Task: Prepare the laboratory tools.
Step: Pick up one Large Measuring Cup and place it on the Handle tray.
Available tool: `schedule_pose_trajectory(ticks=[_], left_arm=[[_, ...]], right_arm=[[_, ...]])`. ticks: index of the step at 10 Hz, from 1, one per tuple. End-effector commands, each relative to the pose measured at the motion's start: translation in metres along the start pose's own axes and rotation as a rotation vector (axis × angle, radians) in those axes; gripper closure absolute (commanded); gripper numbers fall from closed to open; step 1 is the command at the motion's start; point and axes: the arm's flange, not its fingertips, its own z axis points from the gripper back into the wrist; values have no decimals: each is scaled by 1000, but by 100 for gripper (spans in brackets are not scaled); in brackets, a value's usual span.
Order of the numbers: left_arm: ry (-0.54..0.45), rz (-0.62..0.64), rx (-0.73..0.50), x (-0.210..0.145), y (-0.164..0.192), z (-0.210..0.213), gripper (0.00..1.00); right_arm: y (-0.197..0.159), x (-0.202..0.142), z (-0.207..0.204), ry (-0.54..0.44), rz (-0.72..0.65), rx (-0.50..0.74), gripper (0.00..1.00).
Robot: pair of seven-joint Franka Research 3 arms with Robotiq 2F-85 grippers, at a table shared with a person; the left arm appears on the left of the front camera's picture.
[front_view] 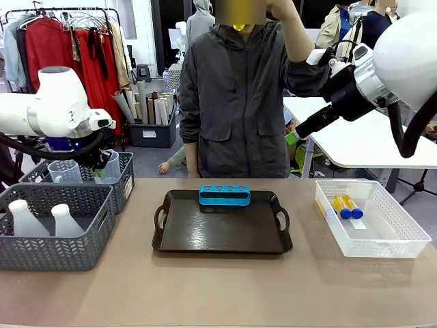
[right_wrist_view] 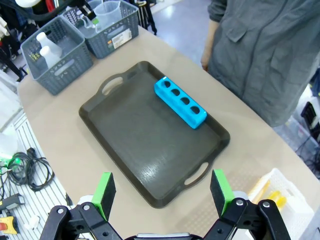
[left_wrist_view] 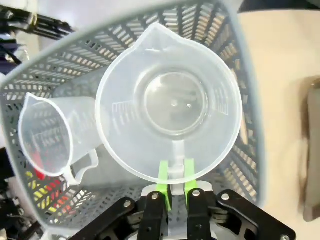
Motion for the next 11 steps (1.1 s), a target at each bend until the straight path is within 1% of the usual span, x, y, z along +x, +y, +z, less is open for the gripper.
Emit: schedule_pose_trajectory(ticks=[1,2,3,4,5,6,7,9,10,11], left_arm=[[-50,-86,-8,-15,-14,37,100],[-58,-124,-23,-18,-24,52,100],[-85,-160,-32,-21,-33,68,100],[-119,-191,-15,-27,-45,87,100],[-156,-247,-4,-30,-56,105,100],[-182,-300,-12,-32,-67,115,100],[-193,-347,-11,-35,-77,128,100],[-199,-445,-51,-36,-97,156,100],[-230,-499,-10,-37,-110,177,100],[-228,-566,-25,-41,-120,196,100]], right_arm=[[0,1,0,-5,-7,7,0],[0,1,0,-5,-7,7,0],[0,1,0,-5,-7,7,0],[0,1,0,-5,-7,7,0],[0,1,0,-5,-7,7,0],[0,1,0,-5,-7,7,0],[0,1,0,-5,-7,7,0],[0,1,0,-5,-7,7,0],[0,1,0,-5,-7,7,0],[0,1,0,-5,-7,7,0]])
